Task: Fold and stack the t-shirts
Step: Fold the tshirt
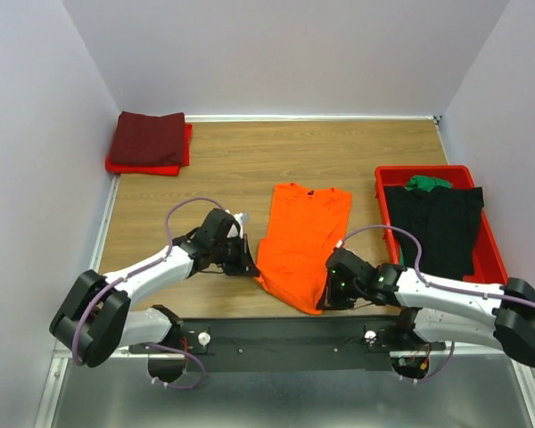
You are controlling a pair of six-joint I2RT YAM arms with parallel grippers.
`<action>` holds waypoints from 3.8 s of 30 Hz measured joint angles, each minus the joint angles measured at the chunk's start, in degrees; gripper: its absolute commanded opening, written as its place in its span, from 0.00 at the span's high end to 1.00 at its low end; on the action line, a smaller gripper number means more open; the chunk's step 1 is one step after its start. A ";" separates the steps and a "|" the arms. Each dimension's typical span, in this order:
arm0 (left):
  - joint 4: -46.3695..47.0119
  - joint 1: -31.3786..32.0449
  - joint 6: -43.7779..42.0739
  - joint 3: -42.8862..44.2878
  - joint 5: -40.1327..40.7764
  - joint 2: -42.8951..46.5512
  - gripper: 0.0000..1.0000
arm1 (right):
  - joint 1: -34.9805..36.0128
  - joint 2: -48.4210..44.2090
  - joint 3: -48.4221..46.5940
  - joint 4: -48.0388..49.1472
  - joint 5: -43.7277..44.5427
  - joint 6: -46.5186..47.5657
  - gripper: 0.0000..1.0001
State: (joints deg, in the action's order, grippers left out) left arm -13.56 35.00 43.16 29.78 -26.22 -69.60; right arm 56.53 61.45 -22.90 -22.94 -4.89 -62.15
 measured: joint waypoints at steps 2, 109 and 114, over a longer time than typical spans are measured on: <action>-0.46 -0.33 -1.77 1.09 -0.13 -0.09 1.00 | 0.22 -0.92 -0.37 0.46 1.16 -0.74 1.00; 5.64 -20.06 -7.87 47.69 -3.19 -38.03 0.32 | -39.36 47.25 -60.19 3.26 1.73 32.57 0.28; 5.77 -15.34 -7.80 45.97 3.43 -32.81 0.90 | -36.61 39.08 -52.98 4.22 4.63 32.57 0.60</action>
State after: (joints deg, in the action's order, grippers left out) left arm -7.79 19.66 35.35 75.75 -22.79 -102.41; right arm 19.92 100.53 -75.88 -18.72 -0.25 -29.58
